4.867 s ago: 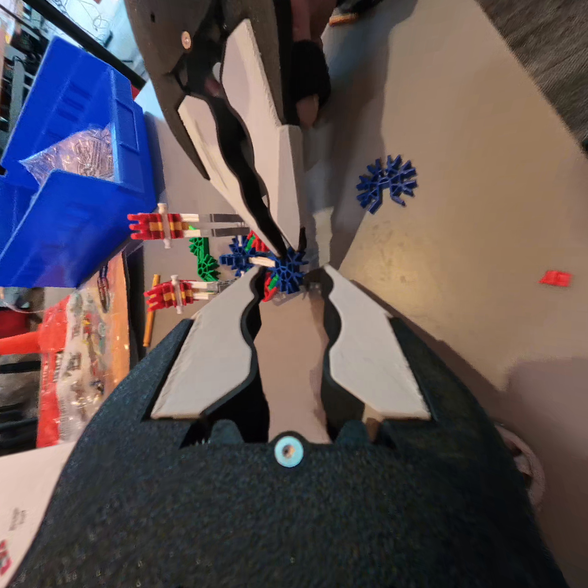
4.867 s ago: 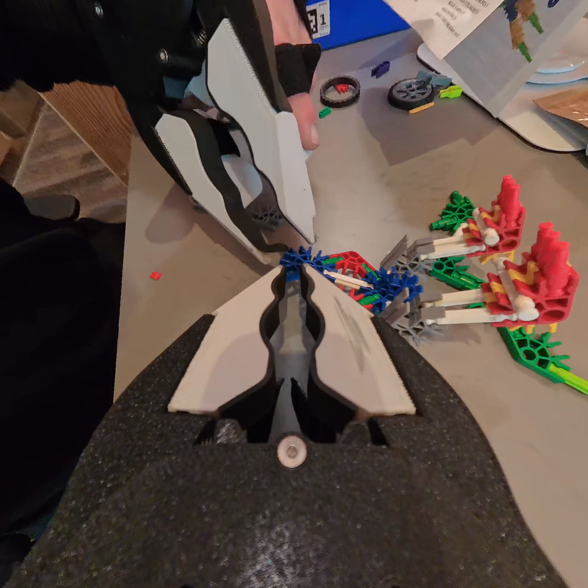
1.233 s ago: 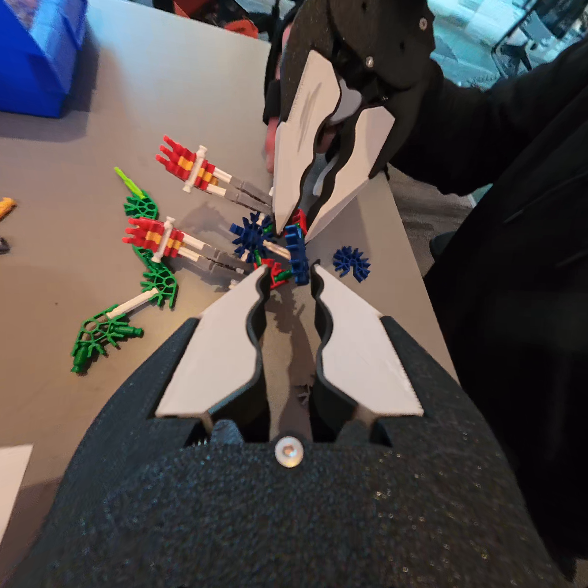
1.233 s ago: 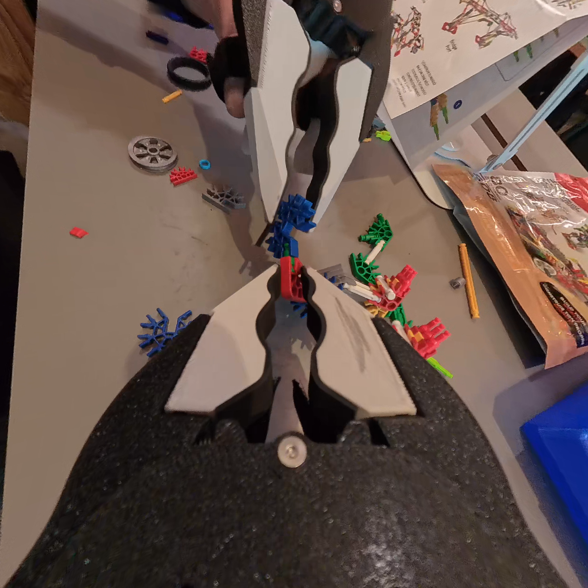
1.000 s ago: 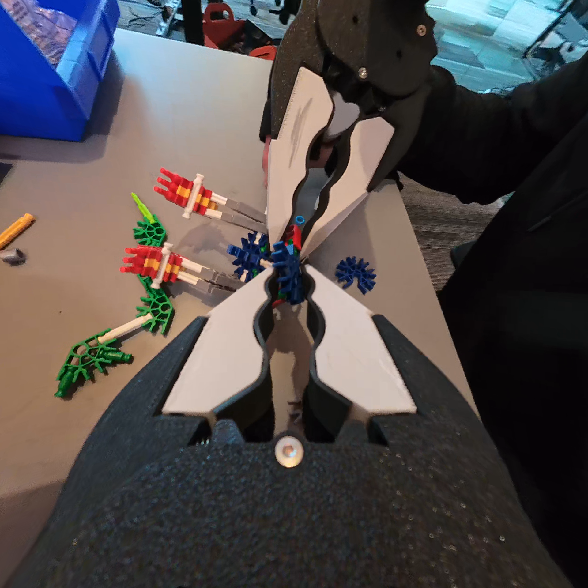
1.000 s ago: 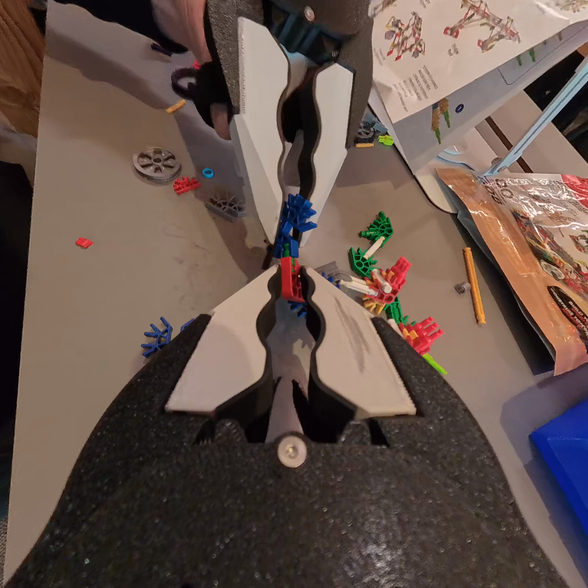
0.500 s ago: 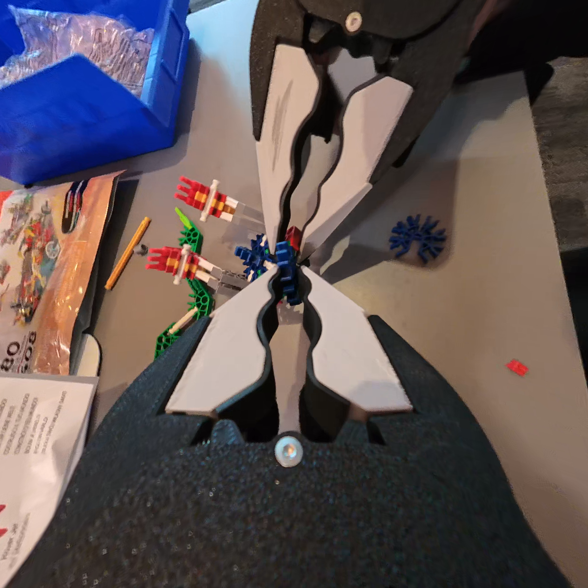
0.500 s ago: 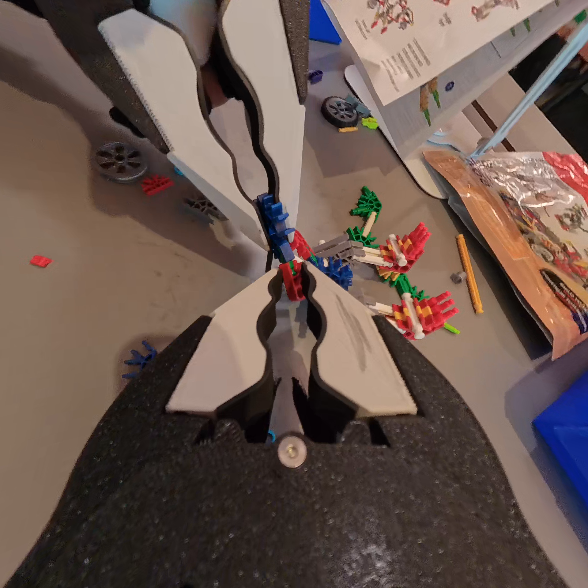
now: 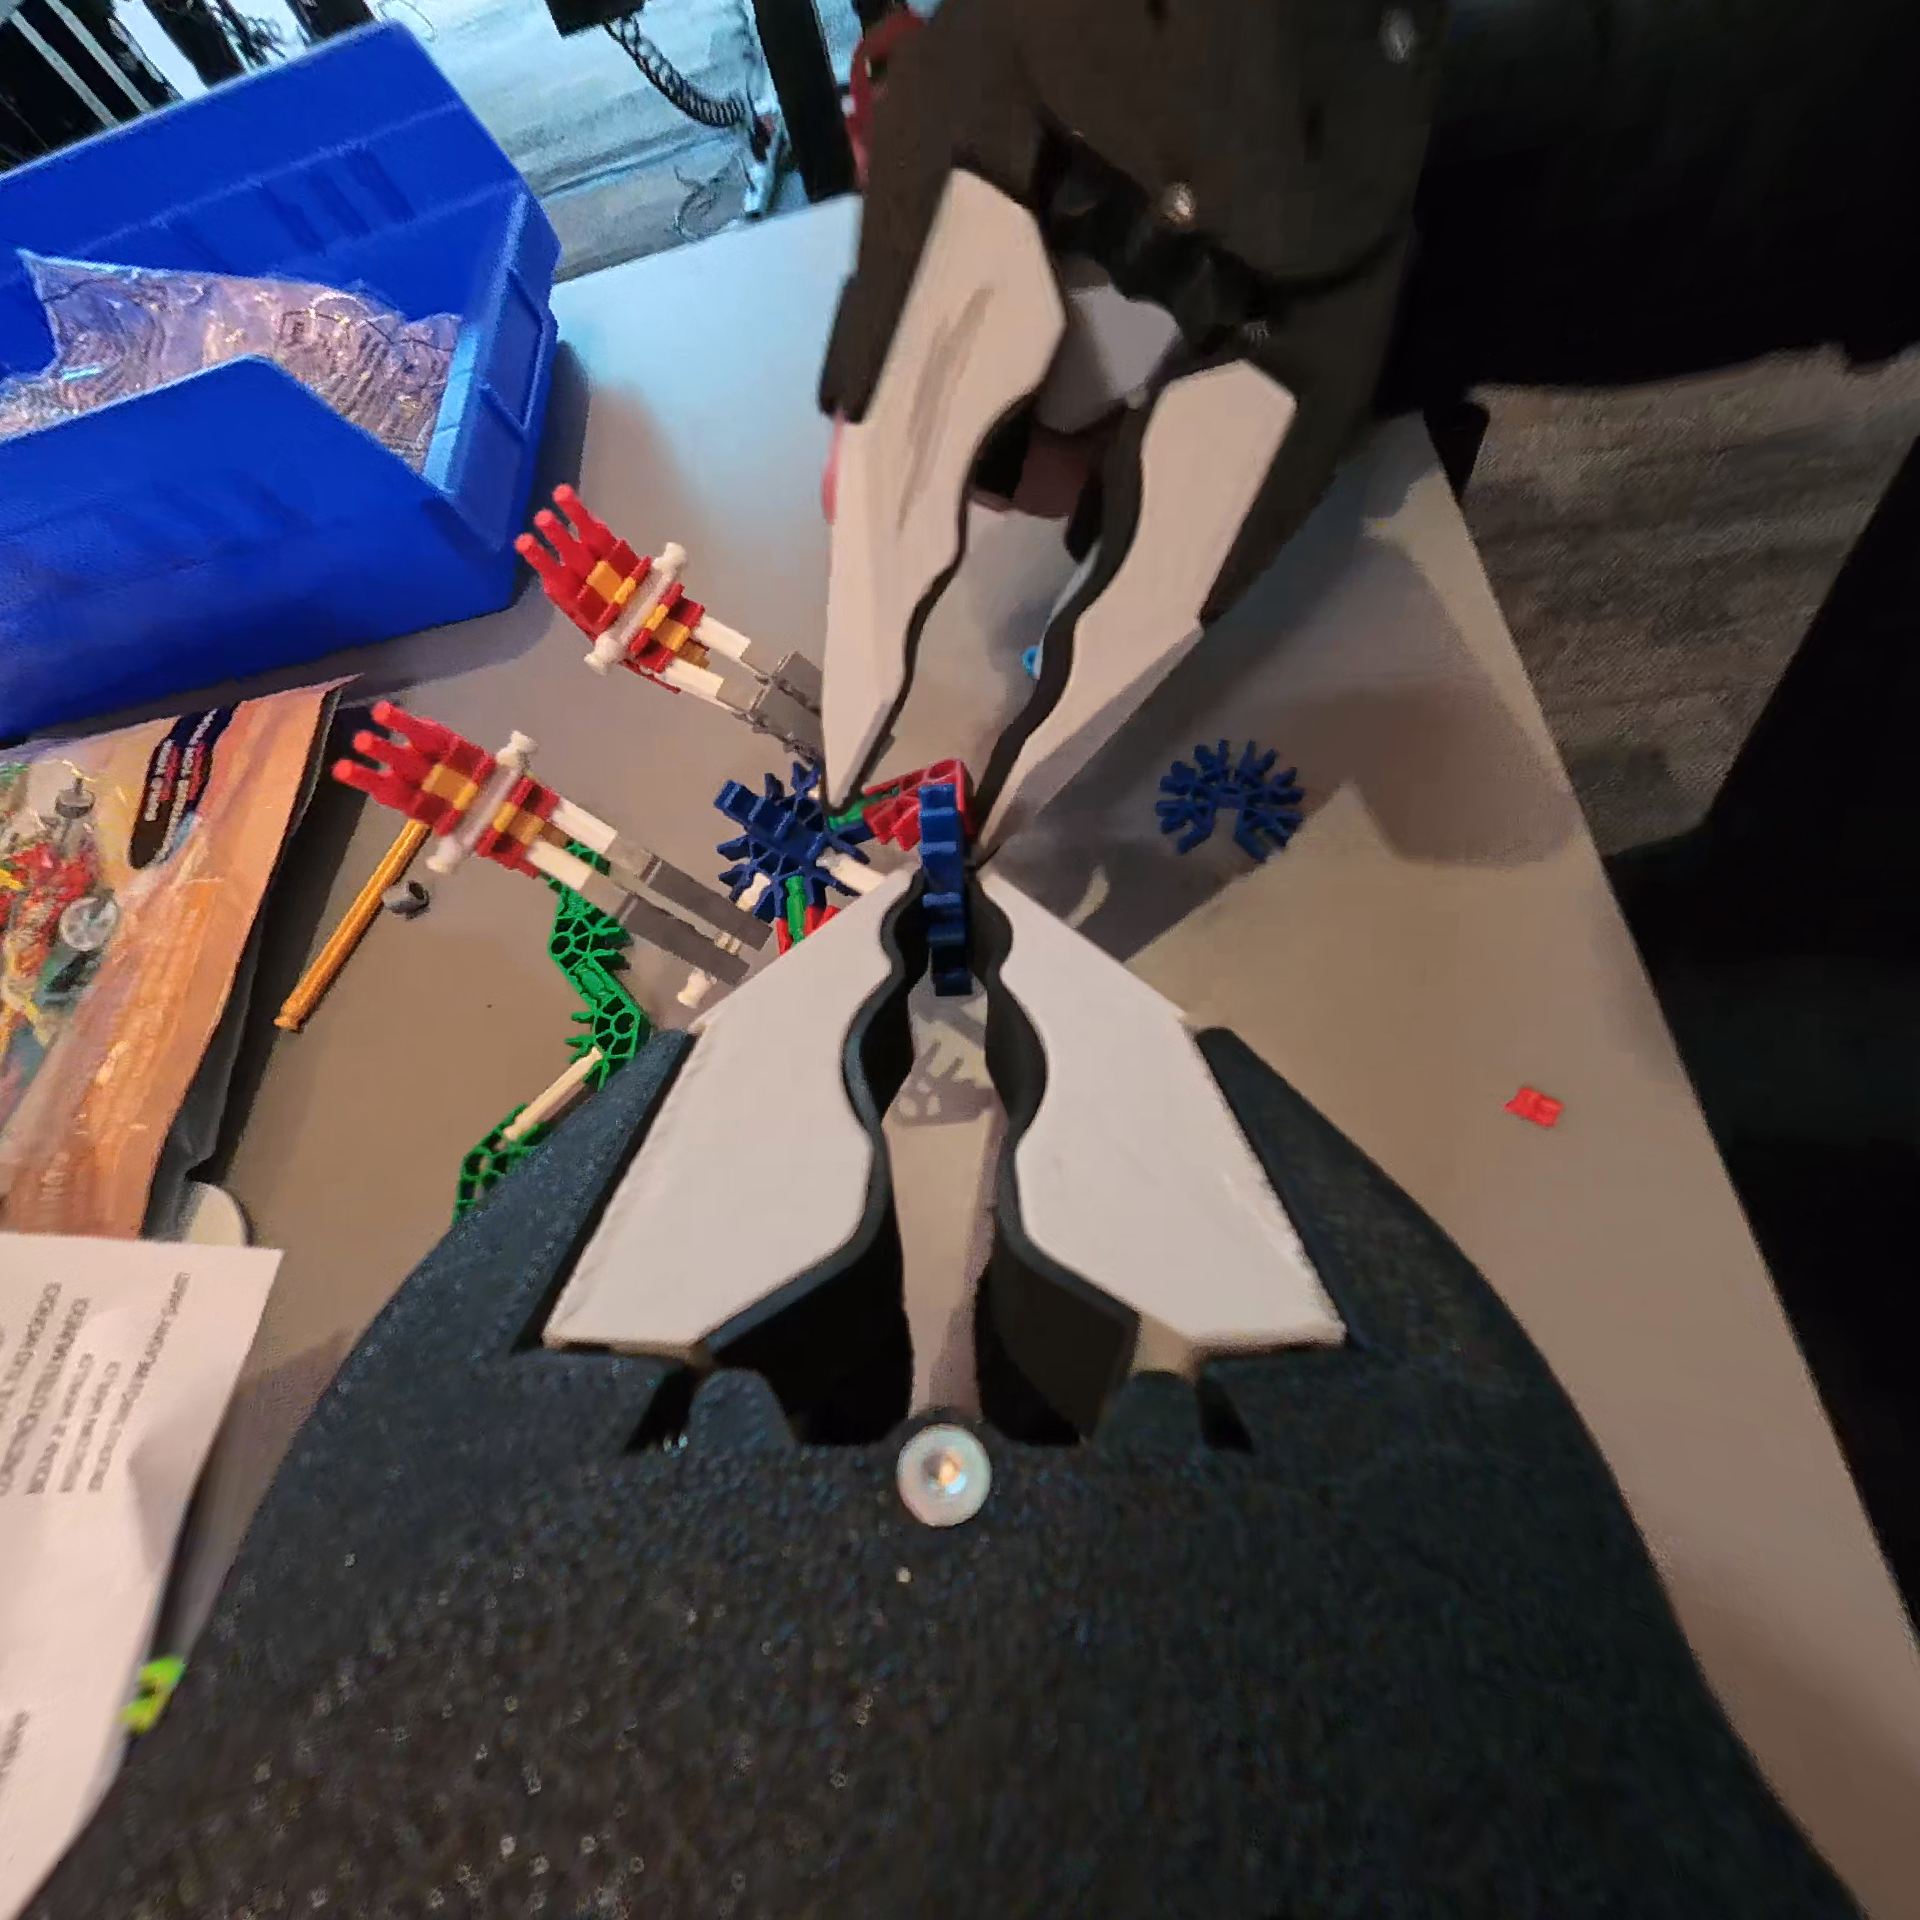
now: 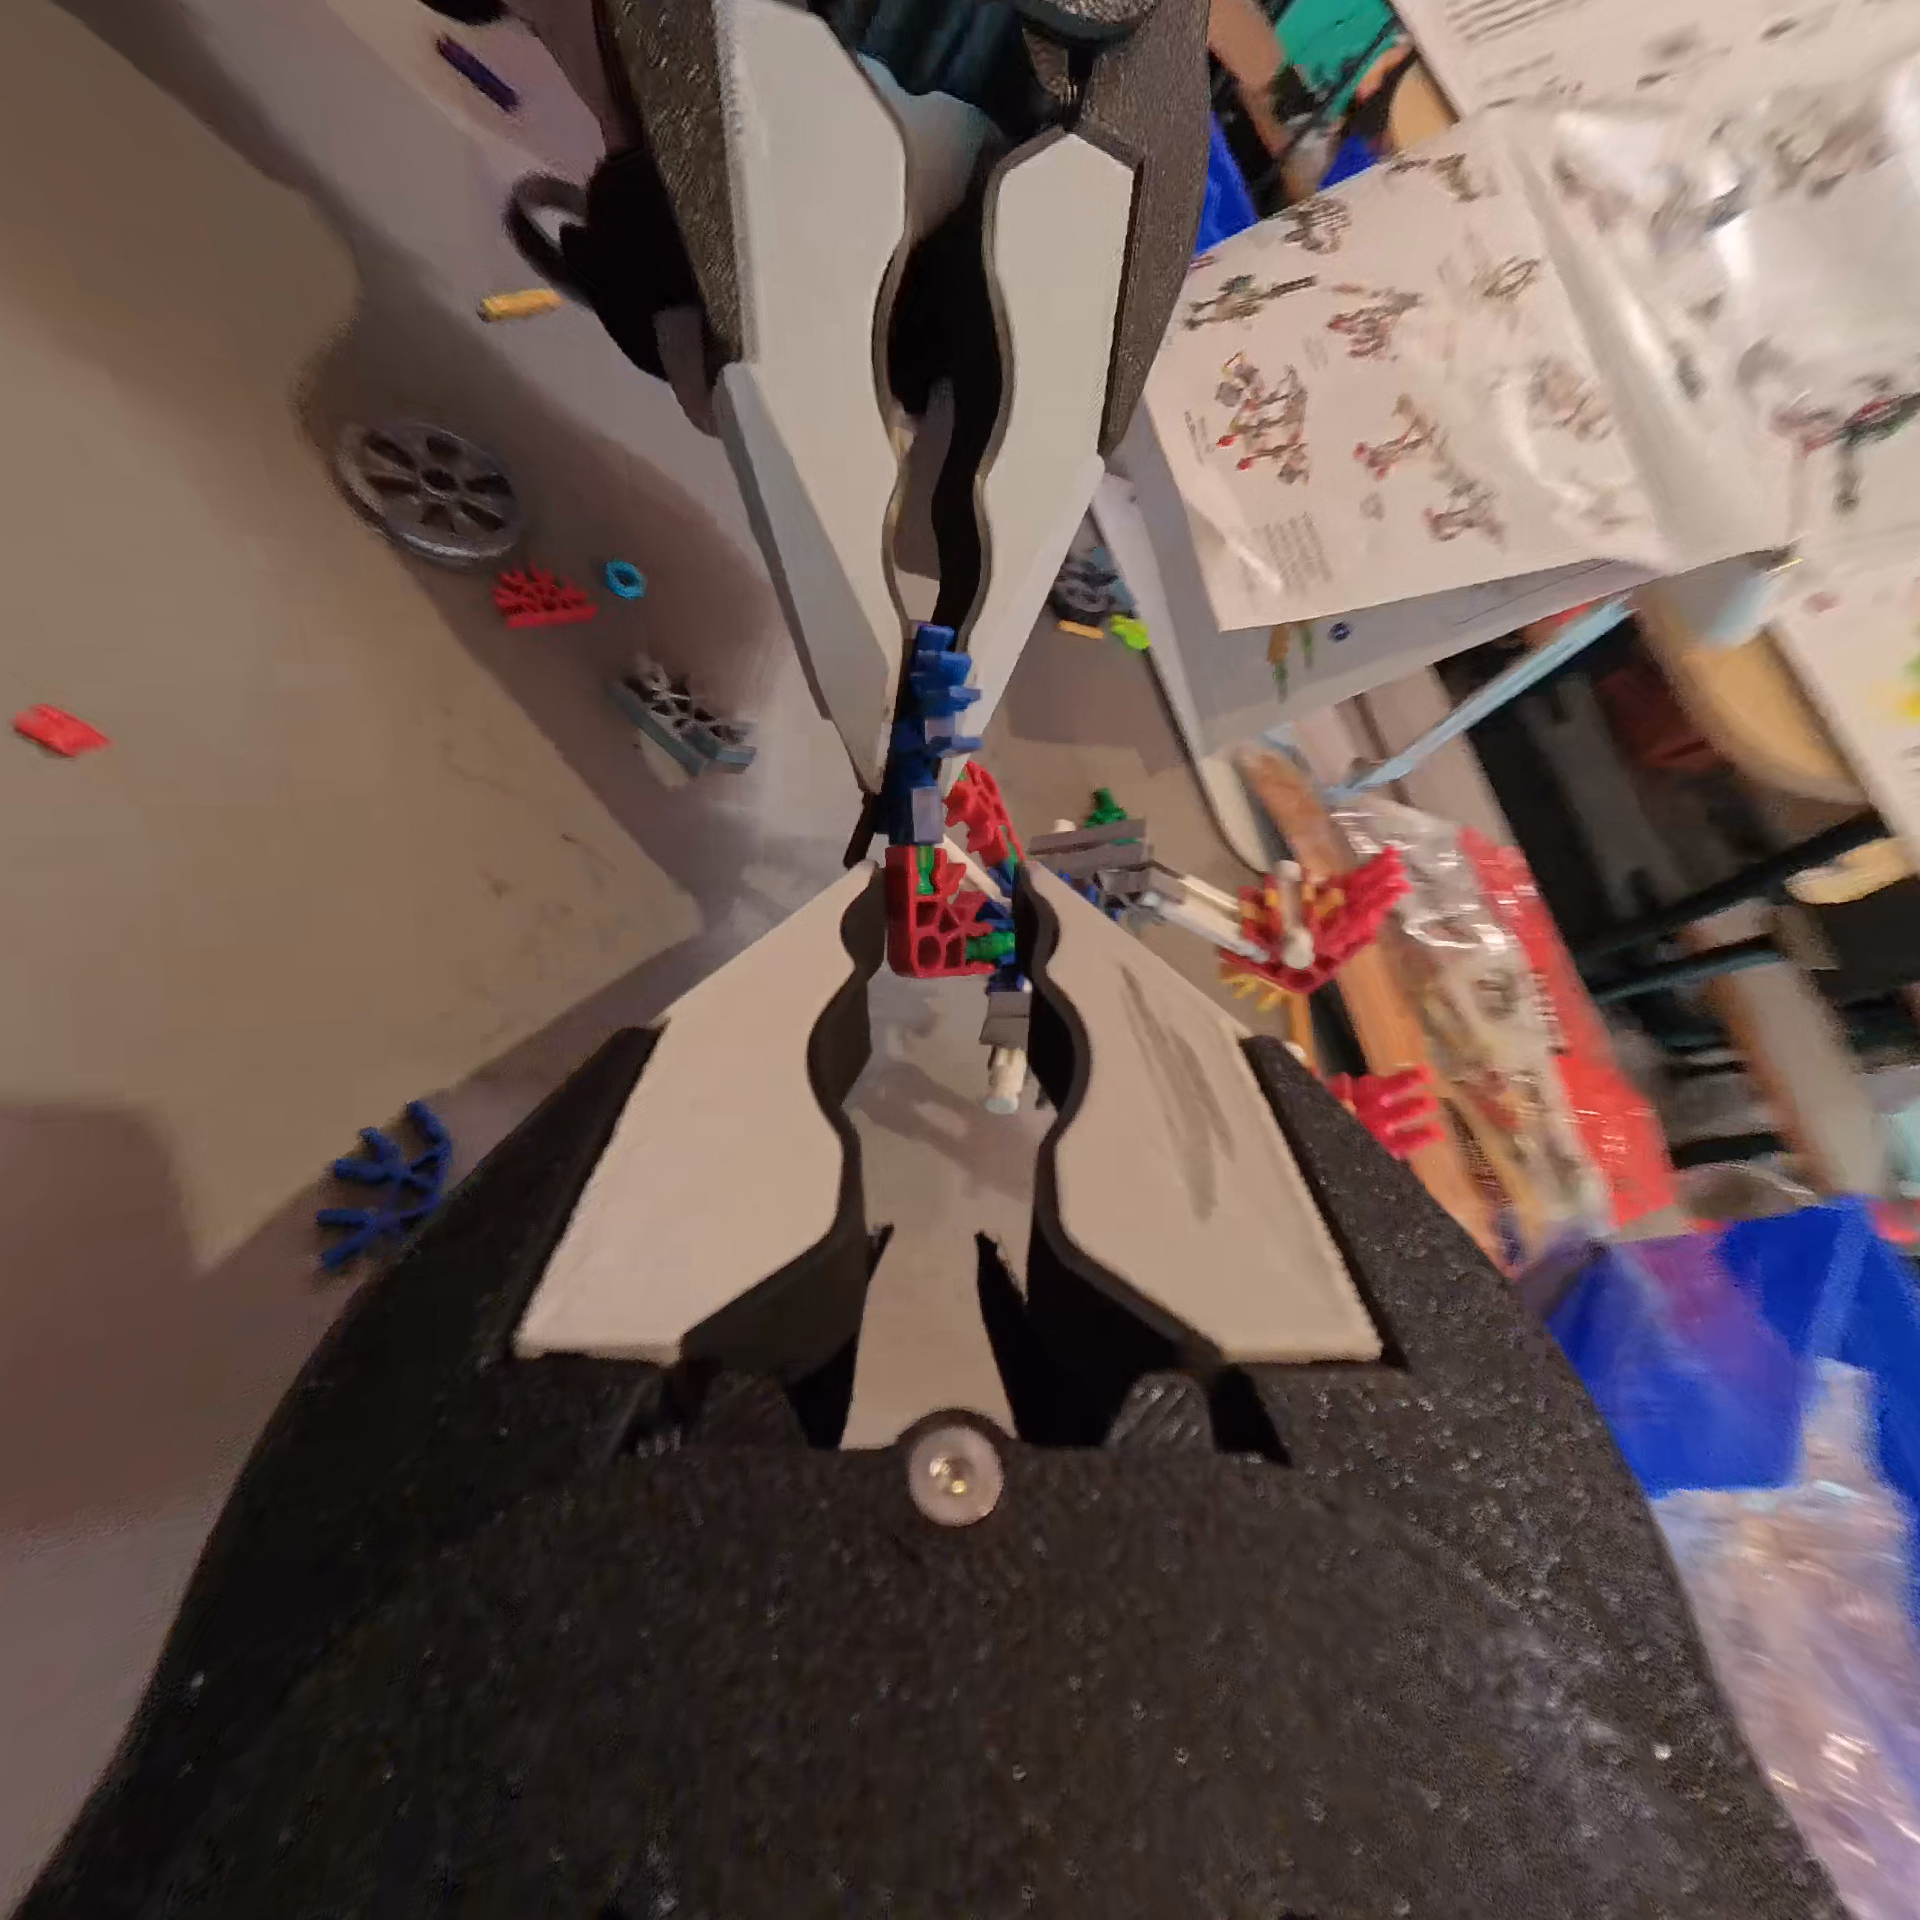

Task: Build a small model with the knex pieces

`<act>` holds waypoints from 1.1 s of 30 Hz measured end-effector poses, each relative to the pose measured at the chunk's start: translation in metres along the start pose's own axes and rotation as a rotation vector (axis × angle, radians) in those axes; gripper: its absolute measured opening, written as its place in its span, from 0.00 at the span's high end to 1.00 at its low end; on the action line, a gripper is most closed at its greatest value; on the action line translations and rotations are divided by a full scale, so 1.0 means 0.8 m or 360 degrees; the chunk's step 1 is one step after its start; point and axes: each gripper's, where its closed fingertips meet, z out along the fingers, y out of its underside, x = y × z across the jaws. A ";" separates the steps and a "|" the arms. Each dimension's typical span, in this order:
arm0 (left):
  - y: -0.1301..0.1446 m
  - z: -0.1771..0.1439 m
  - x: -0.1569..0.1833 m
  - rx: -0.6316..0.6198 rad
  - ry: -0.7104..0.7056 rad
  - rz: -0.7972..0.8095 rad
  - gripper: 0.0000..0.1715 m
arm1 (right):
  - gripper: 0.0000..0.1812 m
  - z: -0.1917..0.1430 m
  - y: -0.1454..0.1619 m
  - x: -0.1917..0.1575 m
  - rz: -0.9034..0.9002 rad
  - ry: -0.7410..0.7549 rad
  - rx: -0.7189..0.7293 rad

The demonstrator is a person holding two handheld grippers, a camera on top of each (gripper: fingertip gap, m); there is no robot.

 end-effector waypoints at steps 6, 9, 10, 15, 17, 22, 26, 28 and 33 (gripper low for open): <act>-0.022 -0.023 -0.003 0.0373 0.0220 -0.0444 0.98 | 0.96 -0.002 -0.010 0.018 -0.0326 0.0279 -0.0033; -0.018 -0.022 -0.008 0.0380 0.0210 -0.0500 0.99 | 0.97 0.002 -0.008 0.019 -0.0359 0.0281 -0.0076; -0.014 -0.020 -0.009 0.0352 0.0176 -0.0490 0.99 | 0.97 0.005 -0.005 0.019 -0.0342 0.0264 -0.0104; 0.003 -0.009 -0.021 0.0191 0.0026 -0.0465 0.99 | 0.97 0.018 0.013 0.017 -0.0313 0.0246 -0.0284; 0.006 -0.006 -0.026 0.0150 -0.0049 -0.0456 0.99 | 0.98 0.023 0.019 0.019 -0.0257 0.0252 -0.0342; 0.011 0.004 -0.037 -0.0005 -0.0325 -0.0214 0.99 | 0.98 0.031 0.033 0.022 -0.0116 0.0224 -0.0441; 0.009 0.007 -0.044 -0.0088 -0.0503 -0.0017 0.99 | 0.99 0.032 0.037 0.027 0.0007 0.0209 -0.0443; 0.008 0.008 -0.049 -0.0164 -0.0591 0.0125 0.99 | 0.98 0.032 0.039 0.028 0.0035 0.0201 -0.0452; -0.001 0.008 -0.061 -0.0264 -0.0788 0.0437 0.99 | 0.99 0.030 0.039 0.036 0.0274 0.0140 -0.0379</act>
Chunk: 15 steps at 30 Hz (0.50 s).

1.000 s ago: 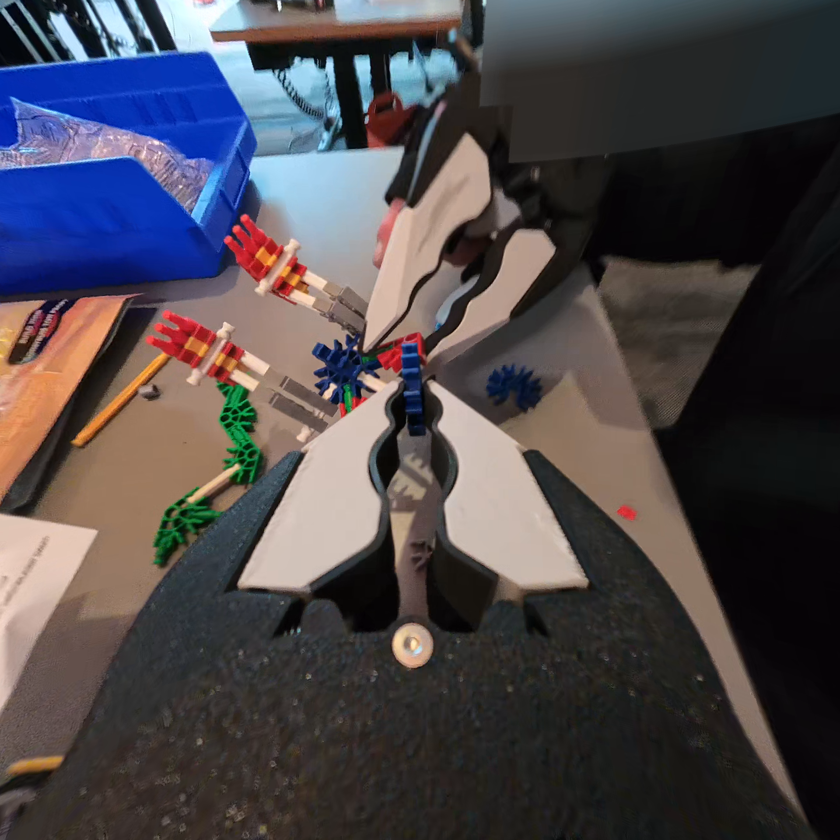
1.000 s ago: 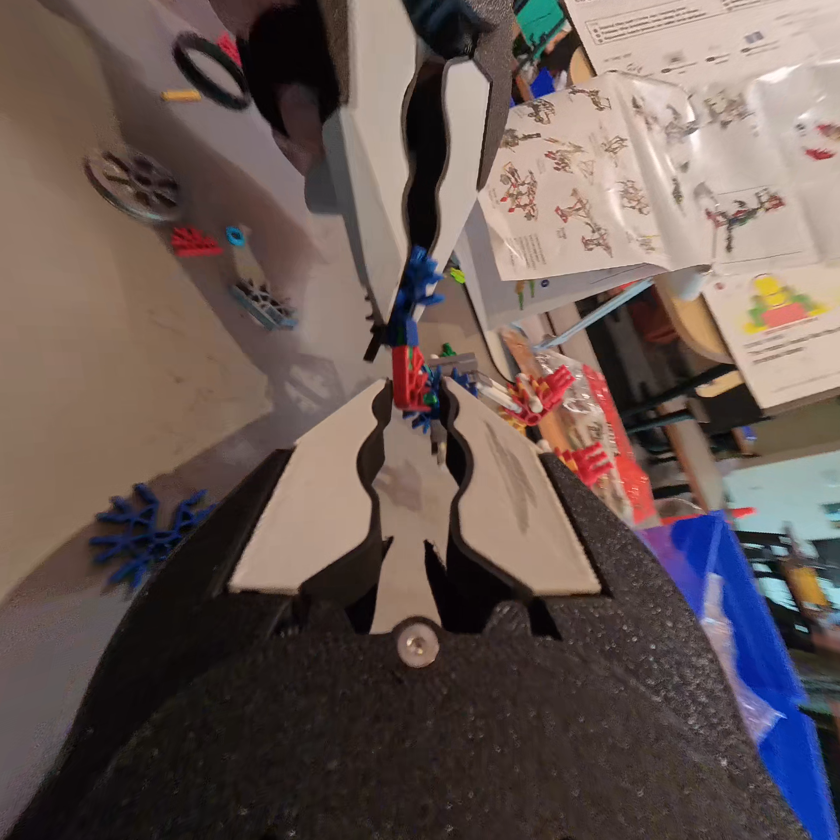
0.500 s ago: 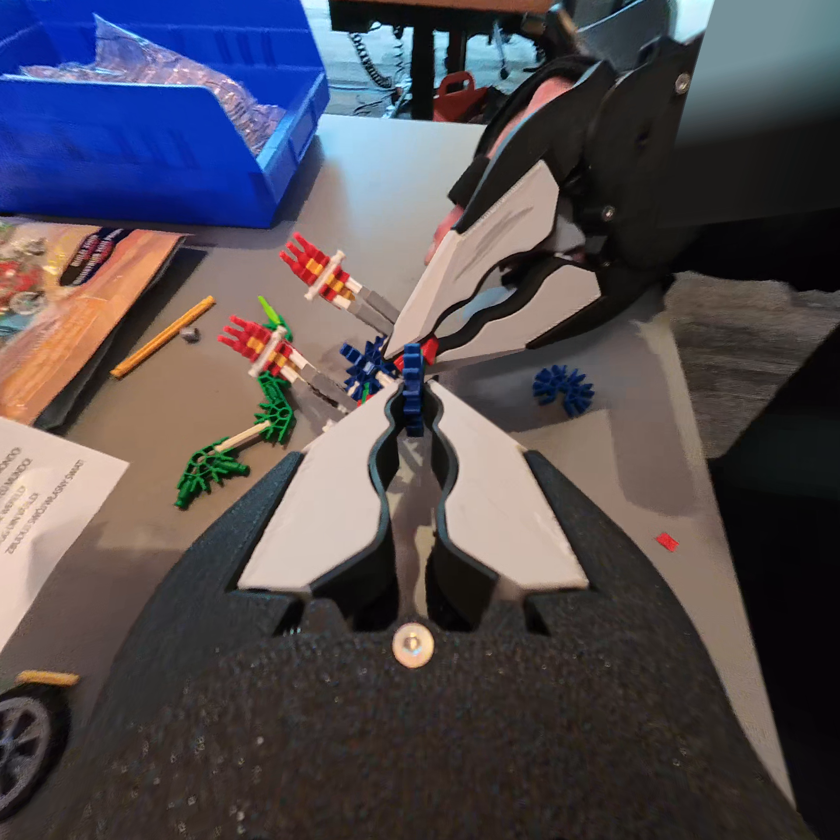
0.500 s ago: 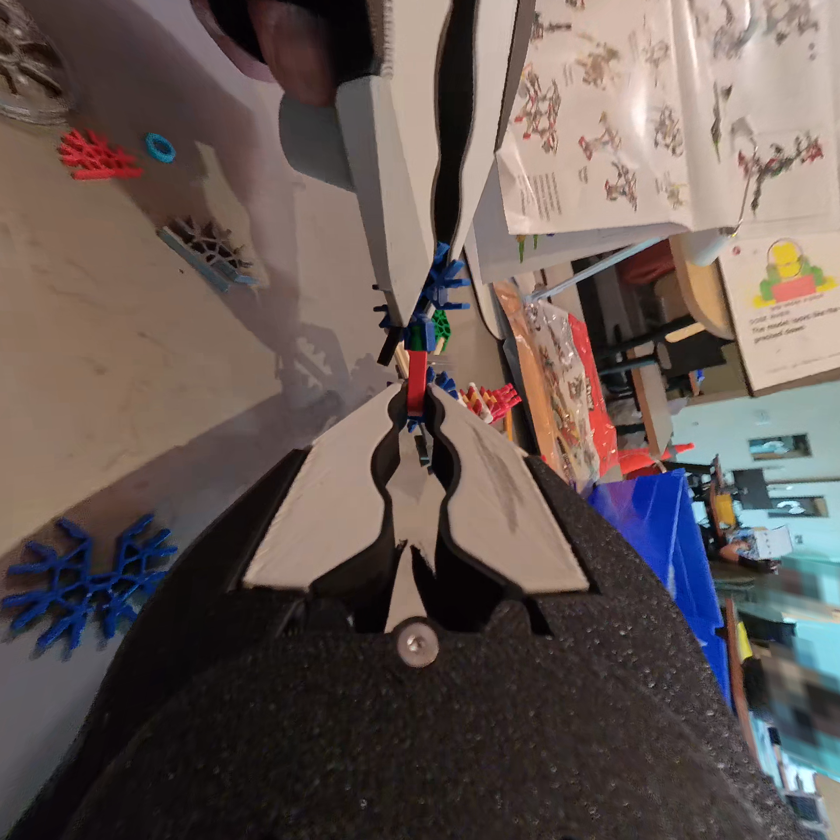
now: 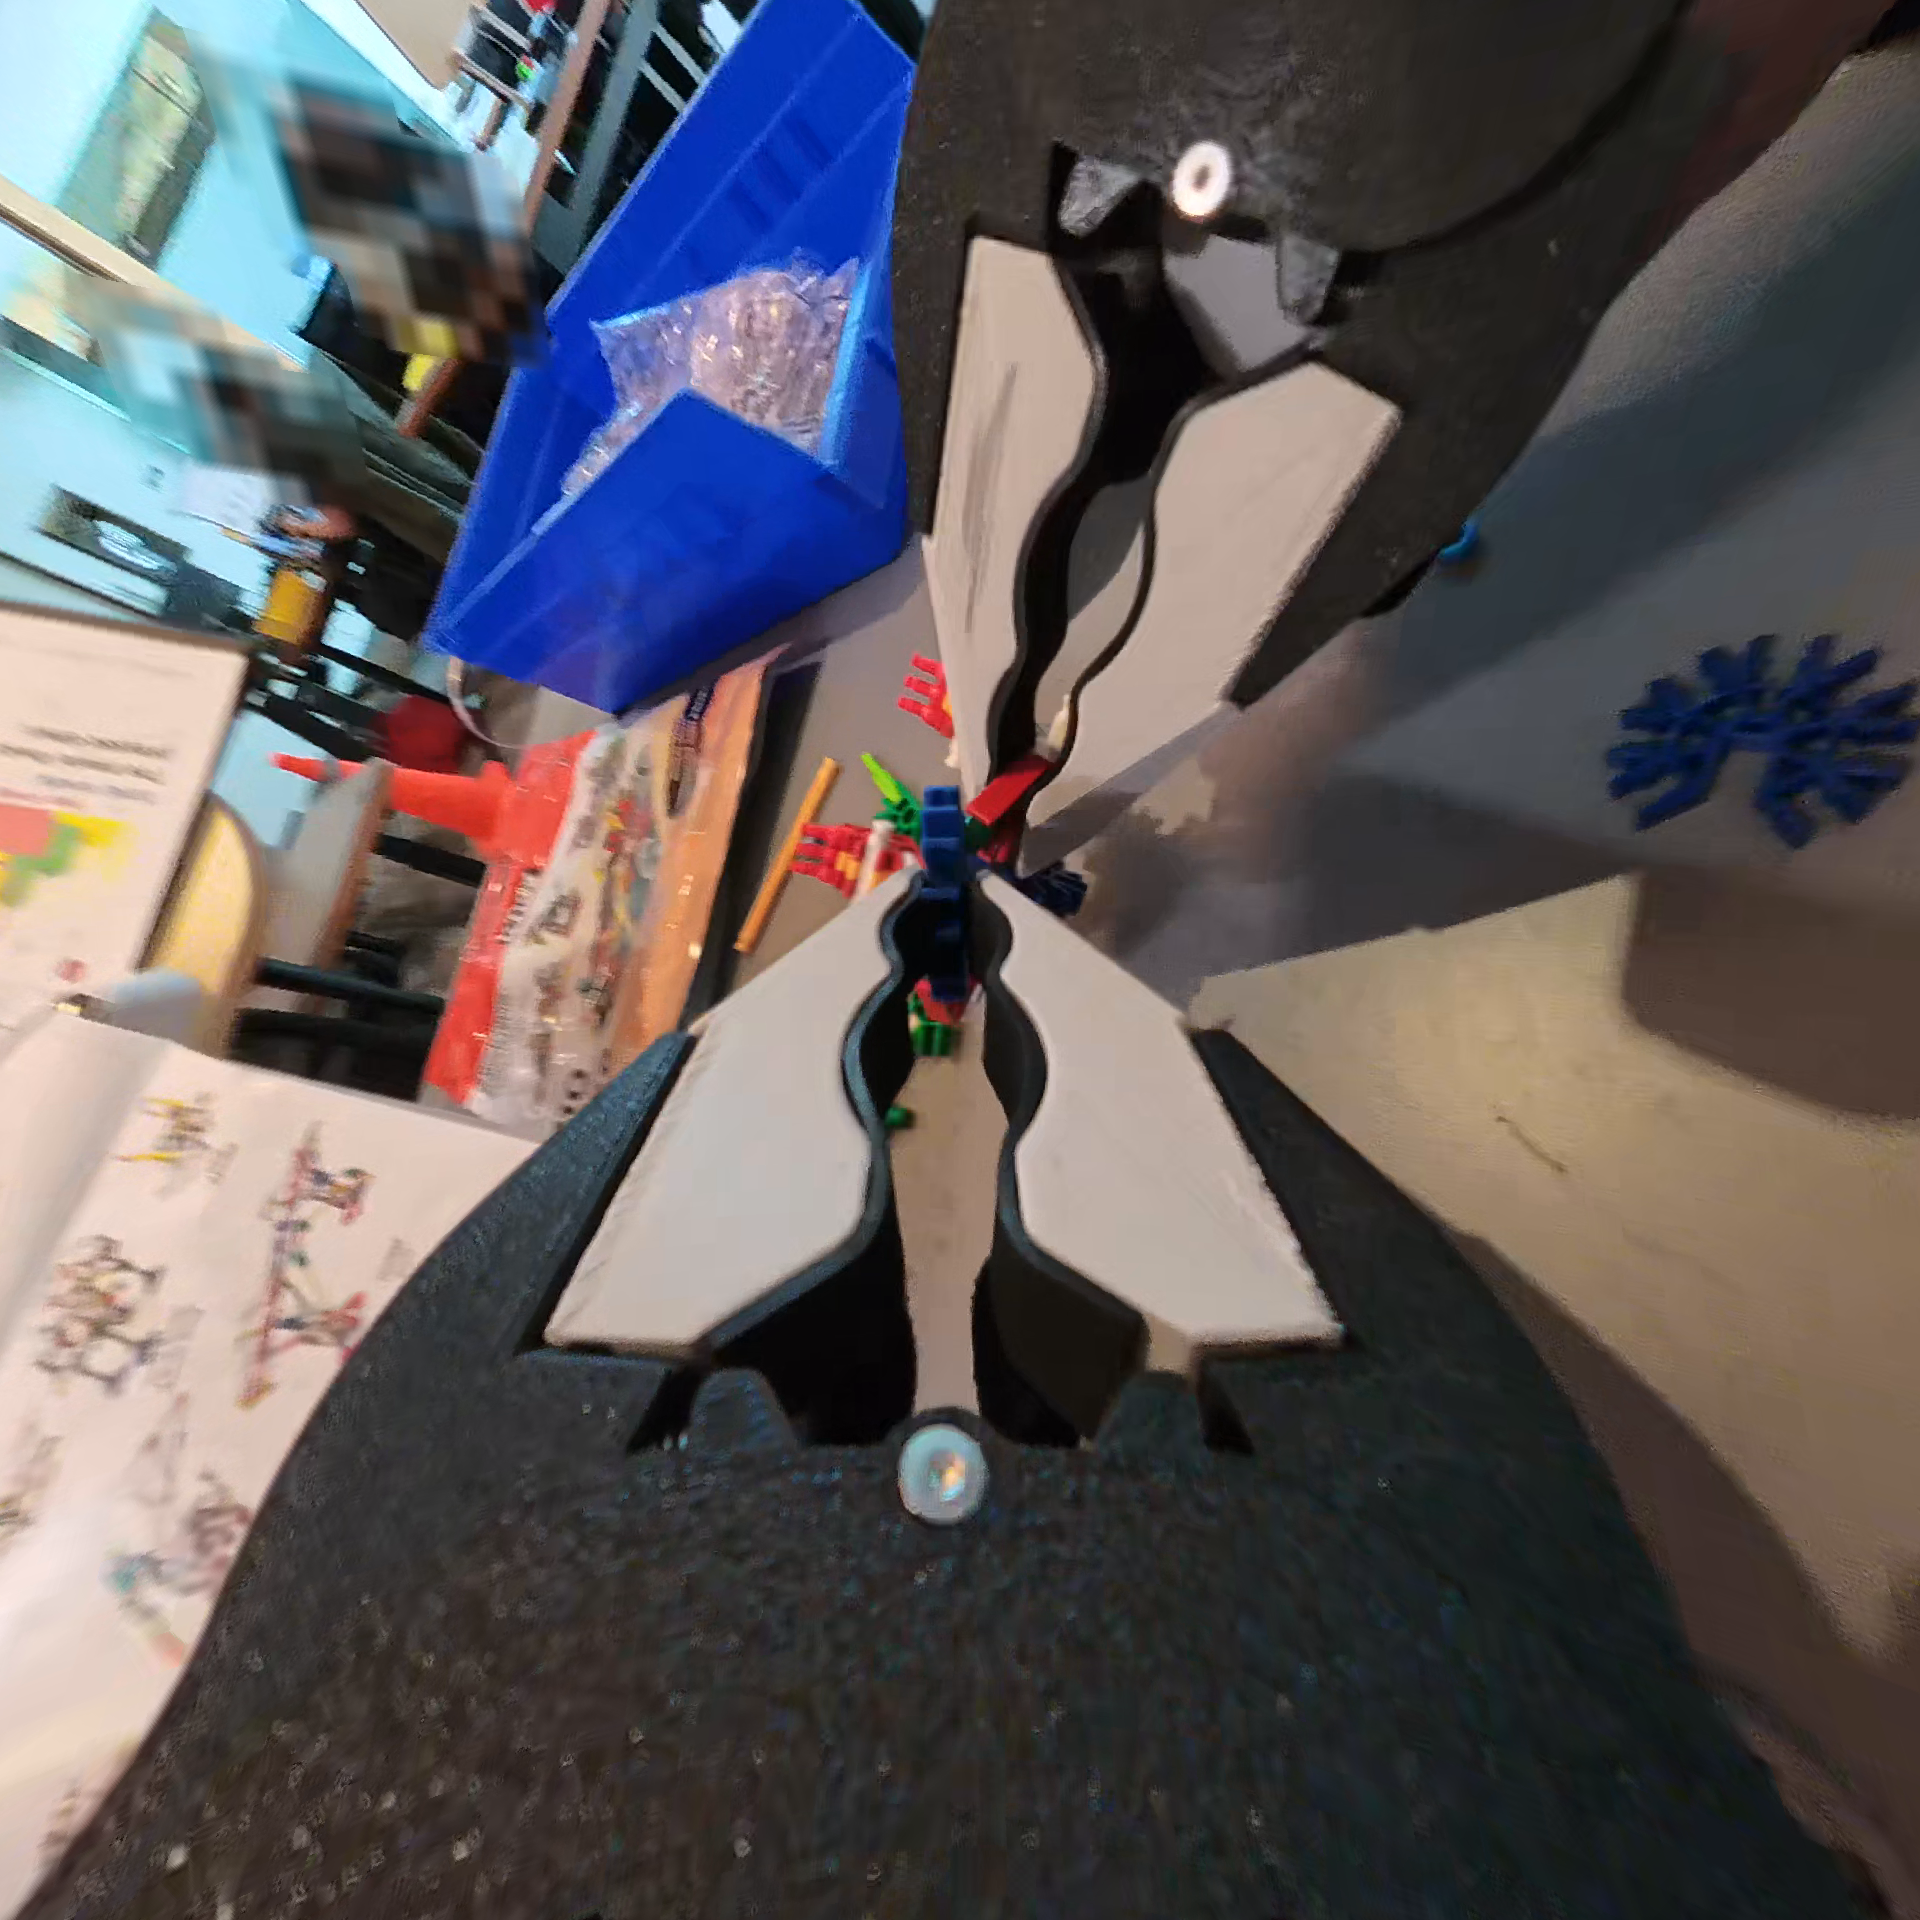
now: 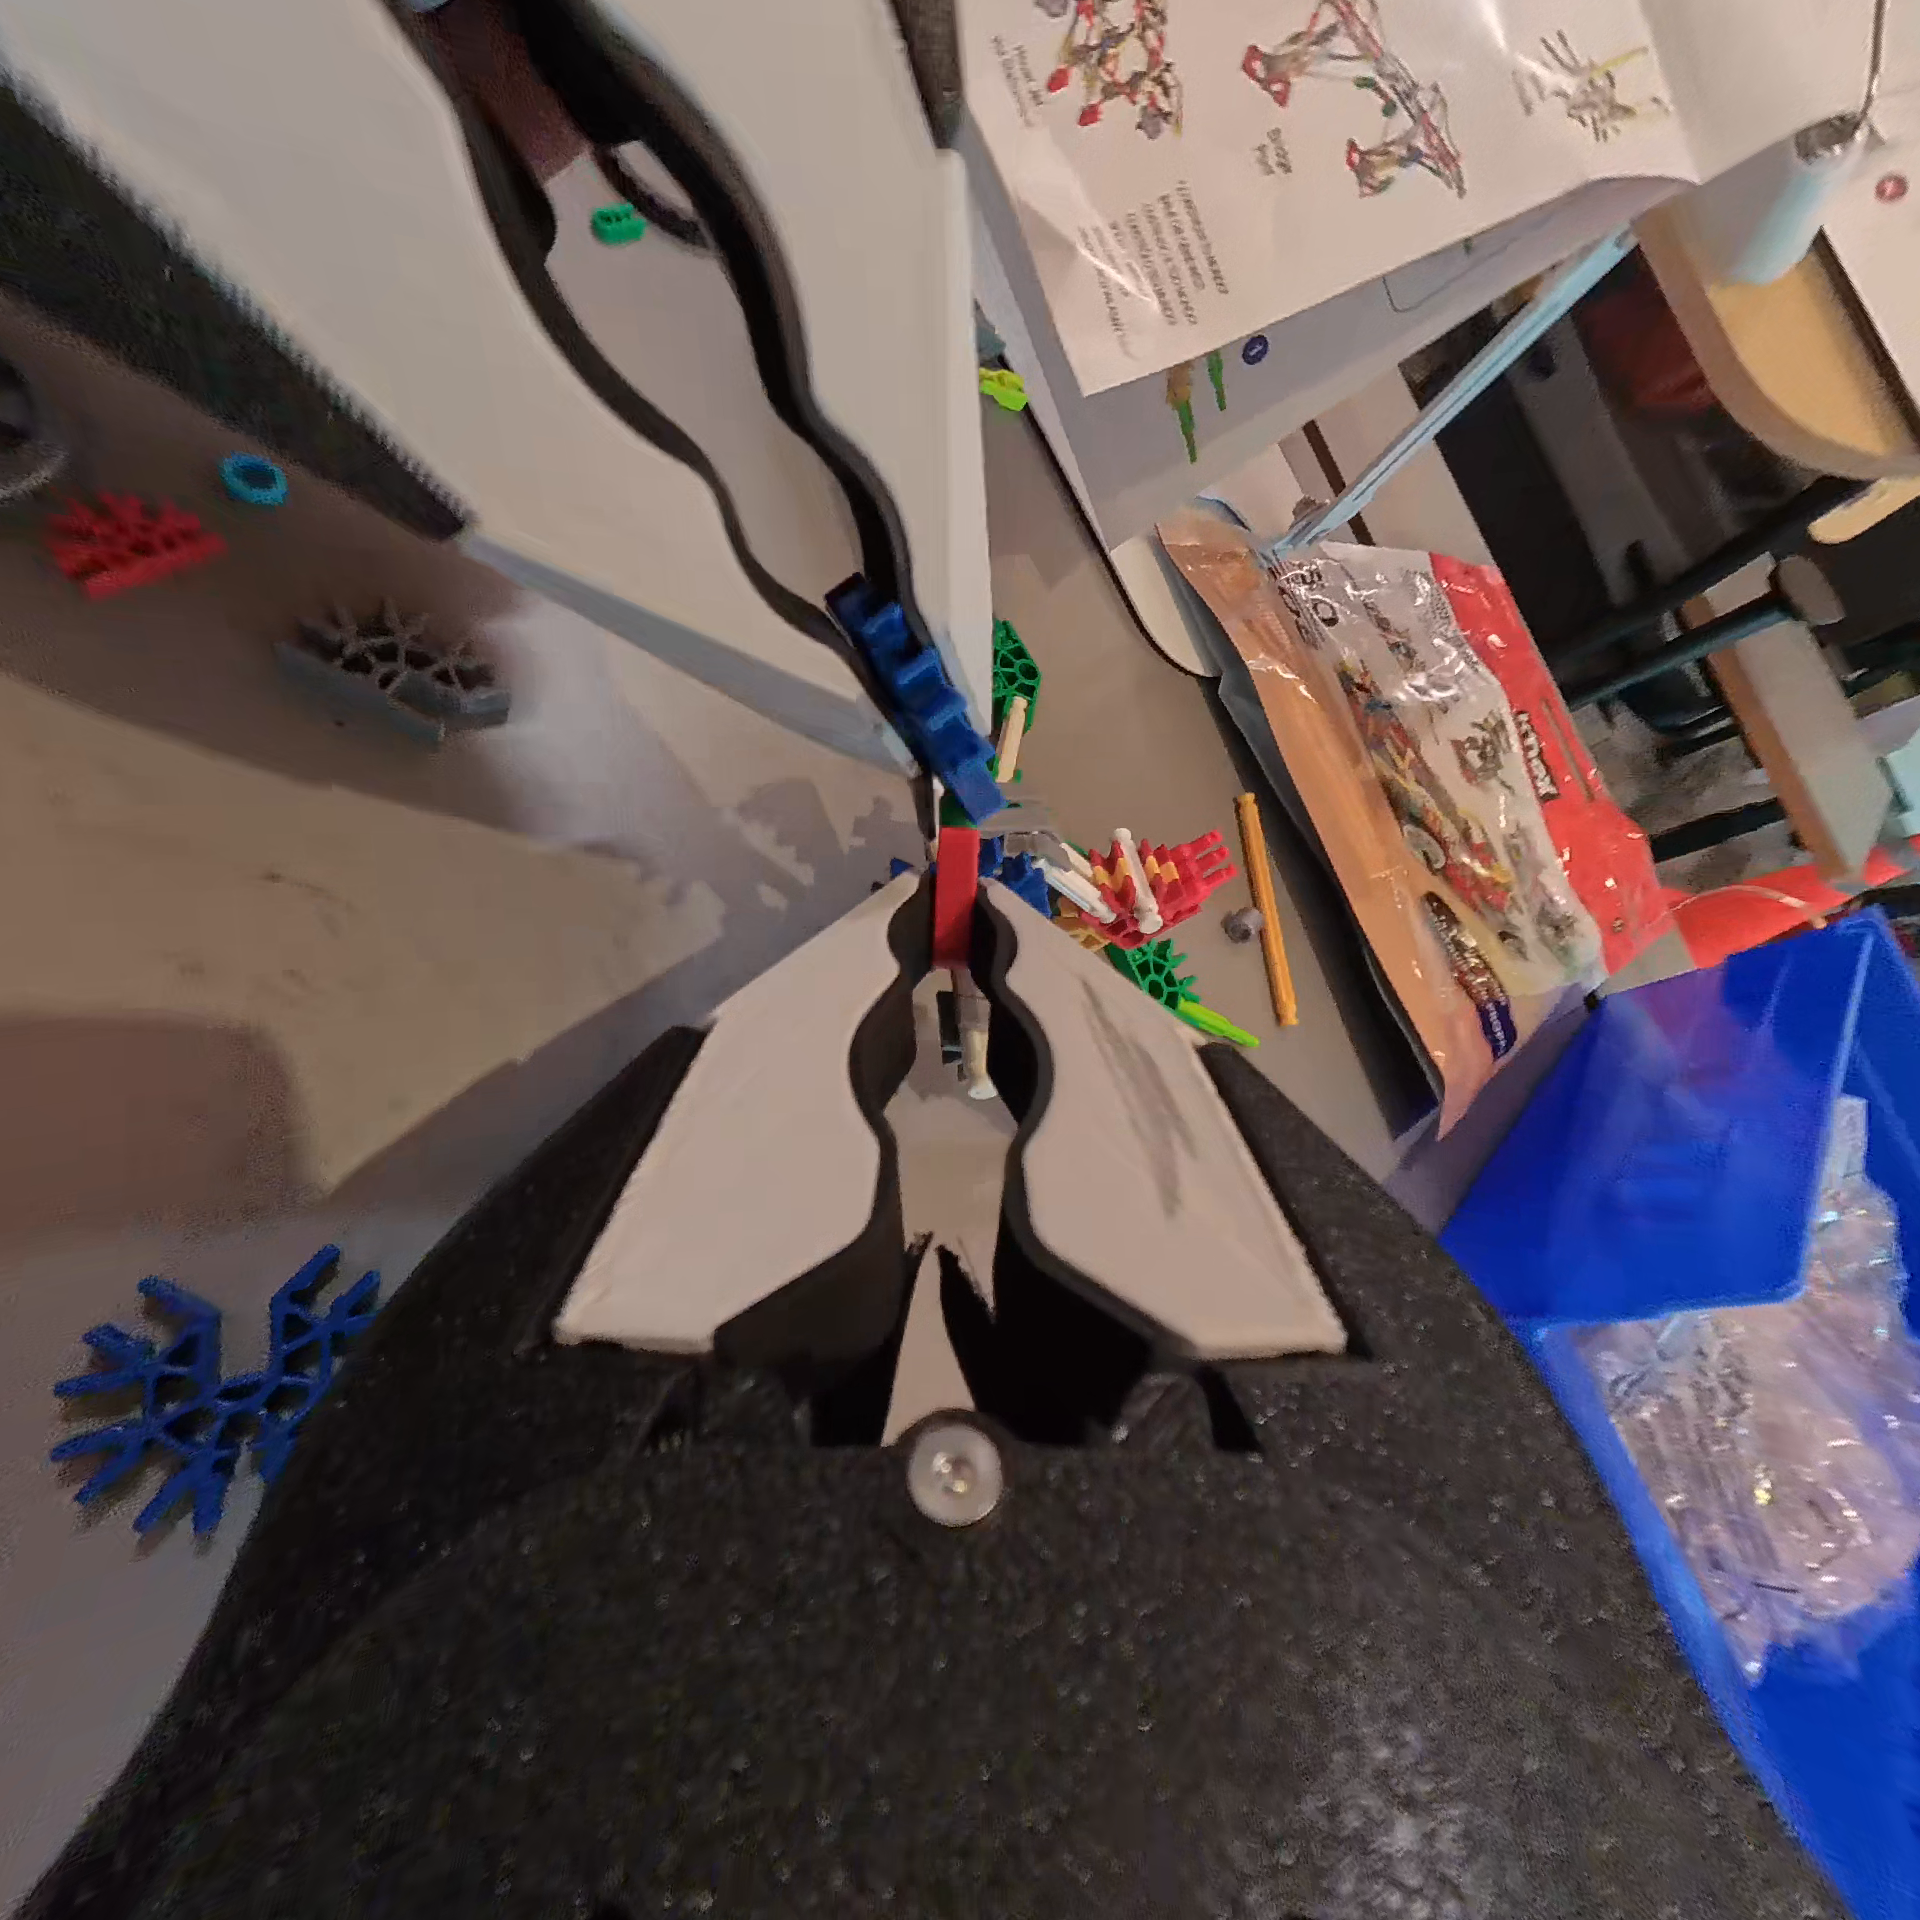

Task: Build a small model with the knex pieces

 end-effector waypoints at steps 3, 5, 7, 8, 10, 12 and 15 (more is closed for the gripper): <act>-0.004 0.006 -0.010 -0.0004 -0.0154 0.0132 0.99 | 0.98 0.000 0.000 0.009 0.0094 0.0019 0.0002; -0.004 0.012 -0.018 -0.0028 -0.0283 0.0234 0.99 | 0.98 0.002 0.001 0.014 0.0202 0.0012 0.0011; -0.009 0.016 -0.028 -0.0048 -0.0430 0.0320 1.00 | 0.98 0.002 0.000 0.021 0.0366 -0.0016 0.0047; -0.011 0.019 -0.032 -0.0056 -0.0501 0.0374 0.99 | 0.98 0.002 0.000 0.025 0.0417 -0.0018 0.0056; -0.011 0.026 -0.036 -0.0045 -0.0526 0.0306 0.99 | 0.98 0.003 0.004 0.030 0.0483 -0.0011 0.0055; -0.015 0.027 -0.040 -0.0006 -0.0517 0.0193 0.99 | 0.98 0.000 0.003 0.035 0.0545 -0.0022 0.0100; -0.014 0.026 -0.043 0.0113 -0.0296 -0.0206 0.99 | 0.98 -0.008 0.002 0.039 0.0574 -0.0071 0.0162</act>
